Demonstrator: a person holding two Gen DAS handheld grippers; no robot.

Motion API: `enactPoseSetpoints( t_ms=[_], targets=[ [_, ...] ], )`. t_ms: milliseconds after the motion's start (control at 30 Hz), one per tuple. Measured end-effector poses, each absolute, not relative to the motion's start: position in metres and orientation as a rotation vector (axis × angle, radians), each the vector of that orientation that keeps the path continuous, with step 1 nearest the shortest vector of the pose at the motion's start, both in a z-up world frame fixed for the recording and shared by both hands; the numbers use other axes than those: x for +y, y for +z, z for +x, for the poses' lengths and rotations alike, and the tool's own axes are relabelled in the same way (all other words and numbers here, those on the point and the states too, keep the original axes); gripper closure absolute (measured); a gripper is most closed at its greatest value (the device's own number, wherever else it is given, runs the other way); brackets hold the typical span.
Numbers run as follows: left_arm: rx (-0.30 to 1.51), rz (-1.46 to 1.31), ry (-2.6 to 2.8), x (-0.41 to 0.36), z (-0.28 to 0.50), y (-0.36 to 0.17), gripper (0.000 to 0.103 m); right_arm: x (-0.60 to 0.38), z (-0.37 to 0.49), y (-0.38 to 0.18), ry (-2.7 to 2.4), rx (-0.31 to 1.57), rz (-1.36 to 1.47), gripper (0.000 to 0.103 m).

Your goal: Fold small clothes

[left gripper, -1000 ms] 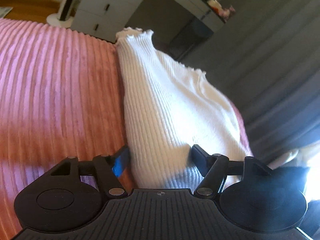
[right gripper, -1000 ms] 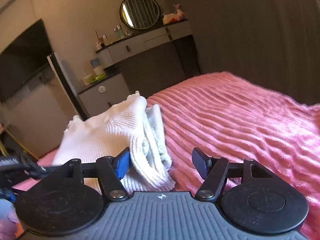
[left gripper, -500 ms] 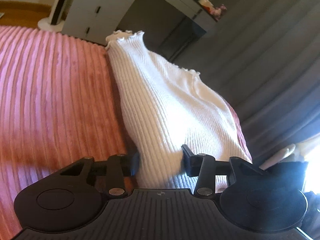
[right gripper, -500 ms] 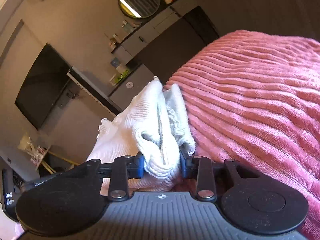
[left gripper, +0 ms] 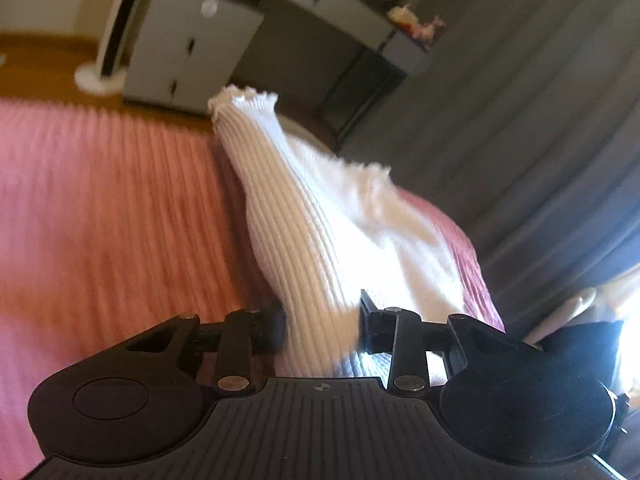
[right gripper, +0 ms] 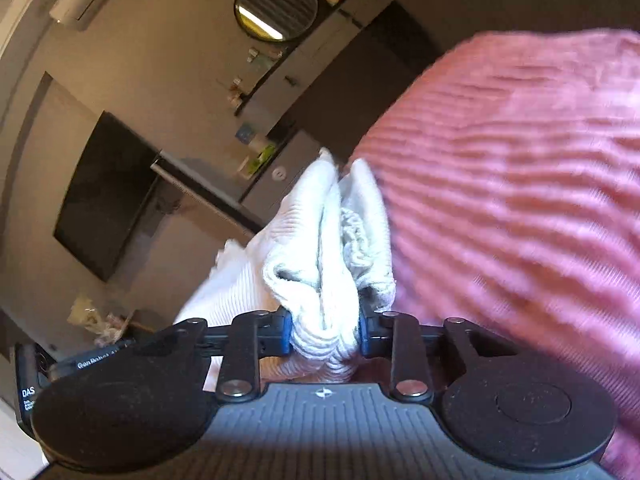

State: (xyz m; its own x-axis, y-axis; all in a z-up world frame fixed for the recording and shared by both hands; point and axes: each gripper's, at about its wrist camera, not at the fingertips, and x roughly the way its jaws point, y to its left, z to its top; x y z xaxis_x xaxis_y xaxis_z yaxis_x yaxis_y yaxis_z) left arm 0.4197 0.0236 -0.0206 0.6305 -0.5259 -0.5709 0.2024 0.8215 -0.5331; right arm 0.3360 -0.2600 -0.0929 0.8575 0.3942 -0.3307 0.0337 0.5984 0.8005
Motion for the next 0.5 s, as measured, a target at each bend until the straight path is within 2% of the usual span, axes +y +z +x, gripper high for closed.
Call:
enactPoseSetpoints(
  t_ms=[167,300,433,500],
  targets=[
    [0.697,-0.333,-0.381,0.056,0.374,0.007,0.067,-0.223,0.339,-0.081,0.425,0.592,0.839,0.076],
    [0.712,-0.243,-0.281,0.1,0.327,0.001,0.065,-0.177,0.342,-0.084,0.599,0.726,0.768,0.074],
    [0.799,-0.27,-0.153,0.142,0.3,-0.026,0.058,-0.148,0.343,-0.078,0.727,0.781,0.656,0.055],
    [0.783,-0.282,-0.126,0.152,0.288,-0.027,0.052,-0.156,0.343,-0.071,0.731,0.745,0.647,0.041]
  ],
)
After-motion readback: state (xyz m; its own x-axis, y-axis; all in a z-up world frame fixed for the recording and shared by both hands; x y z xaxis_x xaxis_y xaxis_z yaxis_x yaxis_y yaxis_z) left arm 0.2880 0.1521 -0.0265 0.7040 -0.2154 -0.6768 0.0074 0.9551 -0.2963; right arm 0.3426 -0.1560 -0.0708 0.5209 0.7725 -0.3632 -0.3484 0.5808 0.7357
